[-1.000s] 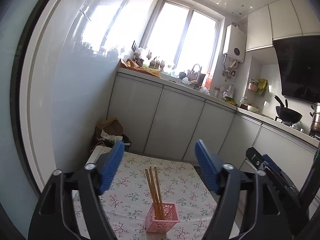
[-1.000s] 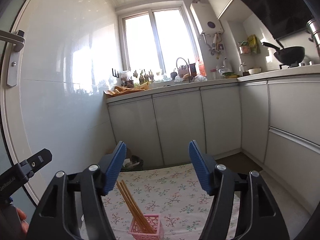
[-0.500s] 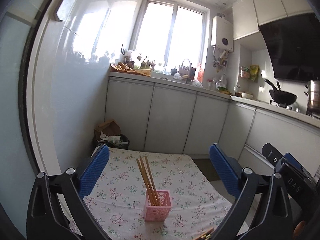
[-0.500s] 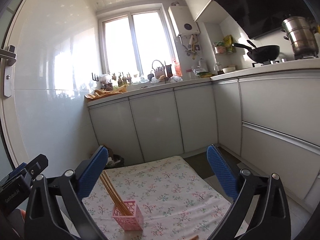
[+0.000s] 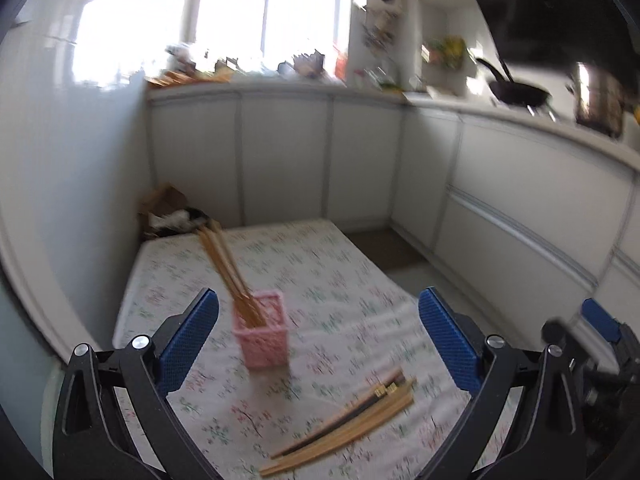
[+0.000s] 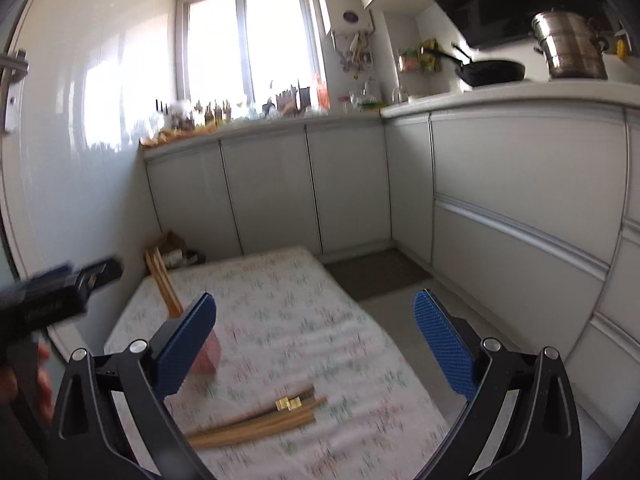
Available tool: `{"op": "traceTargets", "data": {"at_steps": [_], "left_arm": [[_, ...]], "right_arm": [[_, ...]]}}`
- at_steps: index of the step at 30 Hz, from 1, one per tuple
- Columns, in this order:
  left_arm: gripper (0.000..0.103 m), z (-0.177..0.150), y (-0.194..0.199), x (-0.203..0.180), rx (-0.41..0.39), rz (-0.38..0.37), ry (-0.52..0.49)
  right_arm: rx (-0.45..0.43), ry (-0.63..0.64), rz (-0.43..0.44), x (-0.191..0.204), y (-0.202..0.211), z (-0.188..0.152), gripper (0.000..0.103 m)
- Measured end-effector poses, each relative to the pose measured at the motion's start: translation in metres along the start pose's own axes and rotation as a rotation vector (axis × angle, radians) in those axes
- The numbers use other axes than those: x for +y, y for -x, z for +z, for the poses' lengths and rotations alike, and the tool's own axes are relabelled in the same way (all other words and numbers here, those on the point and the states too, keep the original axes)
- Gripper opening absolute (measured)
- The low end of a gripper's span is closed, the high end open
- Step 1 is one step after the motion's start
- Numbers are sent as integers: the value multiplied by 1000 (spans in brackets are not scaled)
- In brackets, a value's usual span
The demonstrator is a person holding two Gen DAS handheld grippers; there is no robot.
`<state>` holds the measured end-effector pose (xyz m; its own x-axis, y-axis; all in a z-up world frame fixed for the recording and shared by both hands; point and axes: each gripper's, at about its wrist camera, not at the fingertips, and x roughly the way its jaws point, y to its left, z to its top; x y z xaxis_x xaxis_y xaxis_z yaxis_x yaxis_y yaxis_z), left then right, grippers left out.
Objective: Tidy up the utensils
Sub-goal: 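Lower the left tool onto the chopstick pile and close on chopsticks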
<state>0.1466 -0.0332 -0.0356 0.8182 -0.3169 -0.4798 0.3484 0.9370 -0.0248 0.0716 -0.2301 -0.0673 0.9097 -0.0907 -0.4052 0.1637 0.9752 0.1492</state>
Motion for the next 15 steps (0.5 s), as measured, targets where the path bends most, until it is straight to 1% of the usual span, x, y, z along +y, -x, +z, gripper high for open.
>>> {"op": "traceTargets", "data": {"at_steps": [1, 3, 4, 6, 7, 9, 10, 12, 13, 15], "left_arm": [[96, -2, -13, -10, 68, -48, -43], [96, -6, -36, -26, 178, -108, -108], [96, -9, -51, -35, 243, -125, -150], [96, -13, -72, -48, 323, -130, -204], [96, -16, -87, -55, 376, -152, -226], [96, -26, -112, -62, 480, -192, -251], [96, -31, -130, -66, 547, -207, -262], [96, -42, -161, -70, 657, -217, -265], [96, -48, -180, -70, 728, -214, -252], [96, -57, -209, -68, 828, -205, -209]], "right_arm": [[50, 2, 26, -4, -3, -11, 97], [152, -11, 71, -15, -9, -35, 97], [187, -23, 83, -20, -12, -45, 97], [237, -64, 98, -30, -20, -60, 97], [251, -94, 103, -35, -24, -66, 97], [270, -139, 112, -43, -30, -75, 97], [276, -153, 112, -47, -35, -80, 97], [298, -171, 104, -54, -43, -89, 97], [316, -183, 105, -56, -47, -91, 97], [336, -206, 125, -59, -54, -91, 97]]}}
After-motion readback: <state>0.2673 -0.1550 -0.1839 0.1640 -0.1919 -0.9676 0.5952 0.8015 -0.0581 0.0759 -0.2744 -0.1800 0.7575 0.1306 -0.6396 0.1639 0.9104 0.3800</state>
